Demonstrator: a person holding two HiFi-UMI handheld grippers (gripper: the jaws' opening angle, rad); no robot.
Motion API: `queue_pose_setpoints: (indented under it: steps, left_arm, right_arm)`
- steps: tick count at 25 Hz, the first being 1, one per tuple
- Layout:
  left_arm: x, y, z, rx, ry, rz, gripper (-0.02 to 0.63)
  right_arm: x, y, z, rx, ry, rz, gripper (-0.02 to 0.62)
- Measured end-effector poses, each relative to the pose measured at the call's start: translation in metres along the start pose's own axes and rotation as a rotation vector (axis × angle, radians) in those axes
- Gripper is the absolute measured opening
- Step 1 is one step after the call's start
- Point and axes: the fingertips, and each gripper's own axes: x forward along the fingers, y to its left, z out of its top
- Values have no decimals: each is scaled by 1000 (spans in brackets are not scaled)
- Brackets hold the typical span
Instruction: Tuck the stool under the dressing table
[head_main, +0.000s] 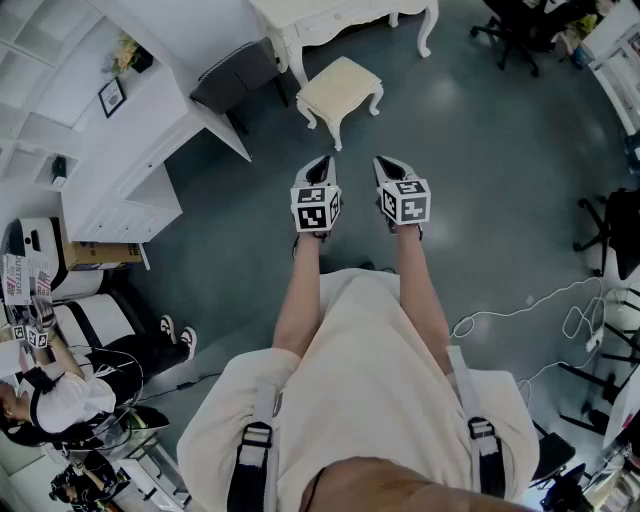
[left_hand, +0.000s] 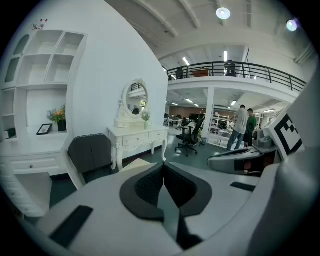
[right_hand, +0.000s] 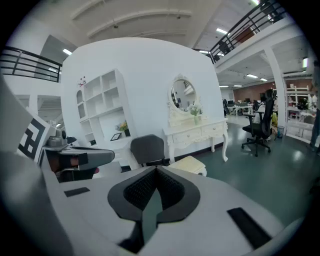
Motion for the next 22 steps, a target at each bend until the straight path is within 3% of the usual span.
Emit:
queue_pose_setpoints:
  steps: [9, 15, 22]
  left_arm:
    - [-4, -10, -5, 2, 9, -18, 15]
    - [-10, -28, -6, 7, 0, -43, 14]
    - [-17, -2, -8, -34, -9, -11, 14]
  right_arm:
    - [-11, 4, -2, -10, -8, -8, 43]
    - [-24, -5, 1, 56, -51, 10, 43]
    - [-15, 2, -4, 95, -52, 8, 43]
